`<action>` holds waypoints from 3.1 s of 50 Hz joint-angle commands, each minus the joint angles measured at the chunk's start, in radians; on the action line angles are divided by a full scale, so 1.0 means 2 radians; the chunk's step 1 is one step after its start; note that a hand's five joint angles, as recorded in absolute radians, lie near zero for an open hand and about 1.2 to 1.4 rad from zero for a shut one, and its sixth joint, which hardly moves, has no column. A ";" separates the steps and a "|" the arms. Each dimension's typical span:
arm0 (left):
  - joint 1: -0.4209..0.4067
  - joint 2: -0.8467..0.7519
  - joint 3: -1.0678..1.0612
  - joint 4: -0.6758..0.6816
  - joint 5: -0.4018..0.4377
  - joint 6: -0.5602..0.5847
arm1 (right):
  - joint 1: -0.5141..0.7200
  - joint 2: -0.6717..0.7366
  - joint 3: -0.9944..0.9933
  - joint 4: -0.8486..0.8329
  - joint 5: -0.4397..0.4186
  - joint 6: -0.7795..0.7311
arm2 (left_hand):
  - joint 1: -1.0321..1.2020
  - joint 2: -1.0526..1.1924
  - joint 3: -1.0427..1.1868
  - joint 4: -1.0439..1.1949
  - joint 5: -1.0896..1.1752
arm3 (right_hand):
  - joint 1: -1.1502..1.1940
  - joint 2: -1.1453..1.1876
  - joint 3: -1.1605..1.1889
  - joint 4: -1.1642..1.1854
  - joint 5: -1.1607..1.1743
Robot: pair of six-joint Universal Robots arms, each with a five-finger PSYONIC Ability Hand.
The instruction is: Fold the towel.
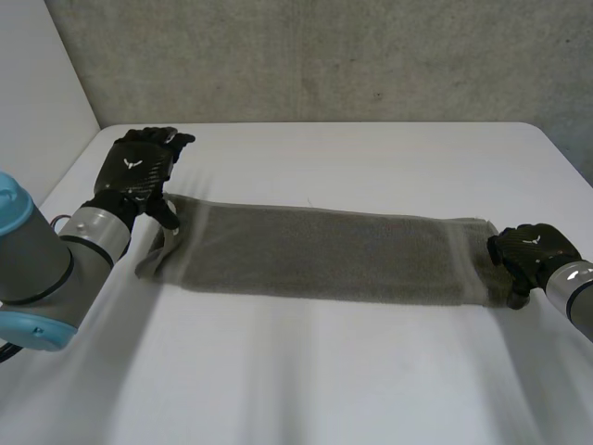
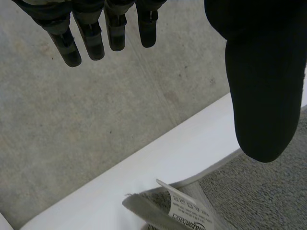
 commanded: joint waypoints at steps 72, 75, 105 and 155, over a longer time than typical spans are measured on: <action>-0.038 0.019 -0.016 0.020 -0.015 -0.004 | 0.368 0.034 -0.201 -0.011 0.090 0.053 | 0.005 0.005 0.006 0.006 0.000 | -0.194 -0.196 -0.196 -0.193 -0.198; -0.055 0.019 -0.012 0.020 -0.015 -0.004 | 0.333 -0.002 -0.157 -0.008 0.089 0.096 | 0.005 0.005 0.006 0.006 0.000 | -0.194 -0.196 -0.196 -0.193 -0.198; -0.124 -0.064 -0.006 -0.006 -0.054 0.050 | 0.199 0.021 -0.051 -0.042 0.078 0.047 | 0.012 0.013 0.013 0.014 0.008 | 0.416 0.415 0.415 0.418 0.413; -0.100 0.055 0.028 -0.035 -0.120 -0.079 | 0.321 0.012 -0.169 0.033 0.044 0.160 | 0.011 0.011 0.012 0.012 0.006 | -0.194 -0.196 -0.196 -0.193 -0.198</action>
